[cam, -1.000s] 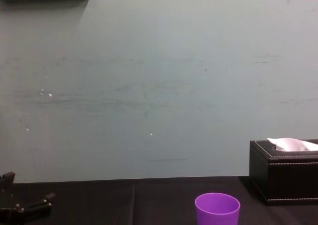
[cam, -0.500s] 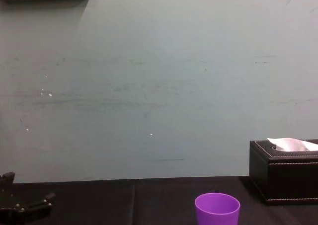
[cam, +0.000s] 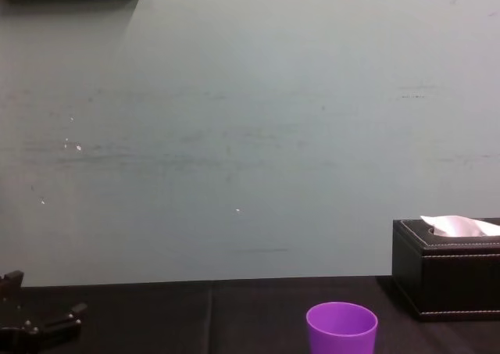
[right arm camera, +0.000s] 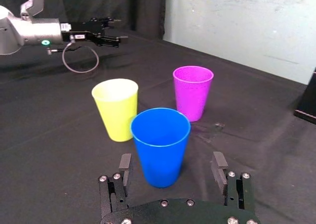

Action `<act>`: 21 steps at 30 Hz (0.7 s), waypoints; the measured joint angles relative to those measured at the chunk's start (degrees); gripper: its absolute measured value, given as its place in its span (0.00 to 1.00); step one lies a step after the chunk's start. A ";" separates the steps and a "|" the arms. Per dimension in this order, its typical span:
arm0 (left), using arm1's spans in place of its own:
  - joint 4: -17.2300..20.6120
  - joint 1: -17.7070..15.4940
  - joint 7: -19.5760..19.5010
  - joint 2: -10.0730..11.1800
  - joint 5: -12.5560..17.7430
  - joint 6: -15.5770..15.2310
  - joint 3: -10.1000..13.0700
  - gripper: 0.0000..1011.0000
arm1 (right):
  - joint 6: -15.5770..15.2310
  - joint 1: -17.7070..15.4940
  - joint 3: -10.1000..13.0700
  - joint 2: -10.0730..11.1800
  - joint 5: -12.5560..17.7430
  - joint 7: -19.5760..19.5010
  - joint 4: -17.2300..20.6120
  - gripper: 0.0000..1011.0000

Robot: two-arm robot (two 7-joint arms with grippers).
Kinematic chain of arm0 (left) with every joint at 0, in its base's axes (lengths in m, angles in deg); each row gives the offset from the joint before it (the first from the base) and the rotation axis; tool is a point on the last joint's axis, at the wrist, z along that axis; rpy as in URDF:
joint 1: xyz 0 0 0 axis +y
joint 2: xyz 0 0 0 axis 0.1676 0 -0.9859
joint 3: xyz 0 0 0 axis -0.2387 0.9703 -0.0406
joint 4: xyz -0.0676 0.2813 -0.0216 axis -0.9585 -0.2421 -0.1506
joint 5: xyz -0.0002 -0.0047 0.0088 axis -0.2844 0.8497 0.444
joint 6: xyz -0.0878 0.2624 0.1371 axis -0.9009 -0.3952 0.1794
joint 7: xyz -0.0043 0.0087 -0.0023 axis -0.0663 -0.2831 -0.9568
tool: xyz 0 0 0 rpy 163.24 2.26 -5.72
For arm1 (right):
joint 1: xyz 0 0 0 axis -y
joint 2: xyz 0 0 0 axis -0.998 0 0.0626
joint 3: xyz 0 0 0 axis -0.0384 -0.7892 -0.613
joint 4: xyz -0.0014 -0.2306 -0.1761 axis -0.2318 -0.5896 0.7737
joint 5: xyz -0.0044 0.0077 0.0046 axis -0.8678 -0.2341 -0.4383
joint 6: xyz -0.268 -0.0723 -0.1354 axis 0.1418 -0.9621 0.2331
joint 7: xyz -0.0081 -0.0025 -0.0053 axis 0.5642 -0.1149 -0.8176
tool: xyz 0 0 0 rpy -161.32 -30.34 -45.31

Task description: Stack the three plastic cups sequentially using one hand.

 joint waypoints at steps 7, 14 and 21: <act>0.00 0.00 0.00 0.00 0.00 0.00 0.00 1.00 | -0.43 0.34 -0.29 -0.83 -1.02 1.51 -0.08 0.99; 0.00 0.00 0.00 0.00 0.00 0.00 0.00 1.00 | -0.92 1.25 -0.78 -1.62 -1.50 2.15 -0.74 0.99; 0.00 0.00 0.00 0.00 0.00 0.00 0.00 1.00 | -1.34 2.54 -1.39 -2.24 -1.98 2.58 -1.50 0.99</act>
